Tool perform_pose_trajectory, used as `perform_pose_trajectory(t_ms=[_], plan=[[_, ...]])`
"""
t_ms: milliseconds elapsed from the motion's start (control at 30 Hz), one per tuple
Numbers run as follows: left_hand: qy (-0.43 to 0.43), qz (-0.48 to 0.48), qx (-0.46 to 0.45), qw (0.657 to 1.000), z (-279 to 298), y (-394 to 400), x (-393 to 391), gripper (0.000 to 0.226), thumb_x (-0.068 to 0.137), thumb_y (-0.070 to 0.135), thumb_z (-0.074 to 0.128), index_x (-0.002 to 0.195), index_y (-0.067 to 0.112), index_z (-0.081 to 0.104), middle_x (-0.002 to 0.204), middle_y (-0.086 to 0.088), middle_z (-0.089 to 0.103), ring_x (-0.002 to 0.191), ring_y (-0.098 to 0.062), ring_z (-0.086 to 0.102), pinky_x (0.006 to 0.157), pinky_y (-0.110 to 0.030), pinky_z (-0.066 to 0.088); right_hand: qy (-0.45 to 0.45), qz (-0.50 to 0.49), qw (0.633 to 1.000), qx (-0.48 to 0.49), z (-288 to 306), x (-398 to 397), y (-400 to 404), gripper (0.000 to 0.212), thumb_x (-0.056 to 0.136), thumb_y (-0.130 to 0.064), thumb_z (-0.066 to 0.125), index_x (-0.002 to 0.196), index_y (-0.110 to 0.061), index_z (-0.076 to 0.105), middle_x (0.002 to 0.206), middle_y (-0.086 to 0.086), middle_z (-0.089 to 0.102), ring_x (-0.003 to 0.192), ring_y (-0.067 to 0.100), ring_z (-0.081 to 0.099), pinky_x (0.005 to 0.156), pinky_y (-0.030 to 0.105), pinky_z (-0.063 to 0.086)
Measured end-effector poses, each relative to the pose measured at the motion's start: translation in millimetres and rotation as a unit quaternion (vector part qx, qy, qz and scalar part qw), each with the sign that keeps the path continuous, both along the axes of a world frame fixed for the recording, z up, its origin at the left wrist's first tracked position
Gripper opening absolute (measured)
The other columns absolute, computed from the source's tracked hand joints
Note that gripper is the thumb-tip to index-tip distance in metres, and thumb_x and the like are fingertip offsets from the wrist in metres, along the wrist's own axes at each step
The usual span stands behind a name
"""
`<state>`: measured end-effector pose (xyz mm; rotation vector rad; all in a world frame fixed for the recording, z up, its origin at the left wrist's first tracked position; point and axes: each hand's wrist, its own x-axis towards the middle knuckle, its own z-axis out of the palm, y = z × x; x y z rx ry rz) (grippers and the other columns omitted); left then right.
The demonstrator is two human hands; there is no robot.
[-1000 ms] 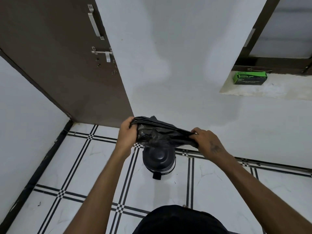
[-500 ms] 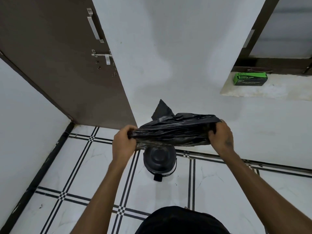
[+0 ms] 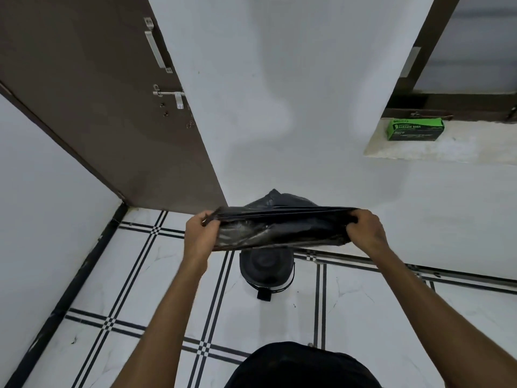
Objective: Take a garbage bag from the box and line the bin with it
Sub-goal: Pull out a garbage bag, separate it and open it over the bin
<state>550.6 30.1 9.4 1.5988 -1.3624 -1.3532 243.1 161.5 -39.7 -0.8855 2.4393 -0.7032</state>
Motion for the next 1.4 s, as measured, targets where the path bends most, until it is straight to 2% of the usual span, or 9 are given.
perform_pose_trajectory(t_ms=[133,367,567,733,933,1033,1133,1267,1400], plan=[[-0.263,-0.073,-0.125,0.954,-11,4,15,0.016,0.083,0.012,0.063,0.086,0.025,0.071,0.074,0.009,0.069,0.069,-0.014,0.067,0.056,-0.023,0.046,-0.099,-0.061,0.993,-0.016,8,-7,0,0.035,0.084,-0.036,0.040,0.088,-0.012,0.066,0.085,0.008,0.071,0.082,0.029,0.067,0.083,0.047,0.057],[0.160,-0.003,0.141,0.977,-8,5,1,0.020,0.098,0.007,0.051,0.098,0.015,0.068,0.090,-0.004,0.074,0.080,-0.018,0.068,0.068,-0.030,0.055,0.033,-0.002,0.999,-0.028,-6,-8,-6,0.030,0.079,0.001,0.050,0.105,-0.005,0.064,0.116,0.012,0.062,0.096,0.035,0.062,0.078,0.034,0.049],[-0.187,-0.084,-0.002,0.979,-33,-6,19,0.024,0.090,0.009,0.046,0.089,0.012,0.070,0.087,-0.007,0.071,0.085,-0.027,0.063,0.071,-0.034,0.044,0.058,0.289,0.954,0.054,-17,-3,8,0.062,0.077,0.009,0.045,0.133,-0.016,0.055,0.151,0.006,0.032,0.134,0.028,0.040,0.109,0.038,0.039],[-0.114,-0.068,0.052,0.990,-30,-19,15,0.032,0.090,-0.003,0.043,0.093,0.011,0.071,0.092,-0.009,0.070,0.079,-0.018,0.062,0.063,-0.023,0.045,-0.030,0.245,0.966,0.082,-7,10,-11,0.039,0.083,-0.002,0.045,0.117,-0.016,0.057,0.120,0.010,0.064,0.110,0.032,0.060,0.087,0.035,0.048],[-0.020,-0.035,-0.219,0.975,30,-7,-18,0.045,0.083,-0.006,0.044,0.107,0.027,0.062,0.099,0.012,0.067,0.093,-0.006,0.062,0.080,-0.016,0.047,0.114,0.118,0.970,-0.179,42,25,-38,0.045,0.084,0.004,0.045,0.127,-0.006,0.047,0.135,0.011,0.048,0.114,0.033,0.054,0.090,0.033,0.045],[-0.158,-0.115,-0.381,0.904,13,7,2,0.051,0.078,-0.007,0.052,0.122,0.018,0.055,0.105,0.005,0.063,0.090,-0.010,0.056,0.076,-0.020,0.042,0.094,0.070,0.943,-0.312,40,29,-27,0.059,0.090,0.002,0.044,0.144,-0.020,0.035,0.140,-0.034,0.034,0.121,-0.003,0.045,0.097,0.013,0.038],[-0.307,-0.188,-0.314,0.878,-42,7,41,0.042,0.078,-0.004,0.057,0.116,0.013,0.063,0.105,-0.006,0.067,0.092,-0.026,0.062,0.073,-0.029,0.042,0.063,0.115,0.986,-0.106,-8,16,-7,0.067,0.083,-0.001,0.046,0.145,-0.023,0.034,0.148,-0.010,0.044,0.123,0.020,0.054,0.099,0.029,0.046],[-0.462,-0.250,-0.063,0.849,-91,17,81,0.034,0.081,0.001,0.056,0.106,0.022,0.067,0.103,-0.005,0.073,0.087,-0.025,0.067,0.075,-0.034,0.055,0.057,0.250,0.935,0.243,-58,11,23,0.040,0.082,-0.015,0.049,0.121,-0.013,0.058,0.130,0.009,0.060,0.113,0.030,0.060,0.088,0.031,0.048],[-0.346,-0.188,0.039,0.918,-94,20,75,0.032,0.084,-0.001,0.054,0.100,0.022,0.069,0.098,-0.006,0.073,0.085,-0.023,0.067,0.072,-0.030,0.055,0.021,0.260,0.925,0.276,-63,19,24,0.037,0.085,-0.024,0.052,0.119,-0.015,0.064,0.121,0.010,0.066,0.109,0.029,0.062,0.082,0.030,0.048]])
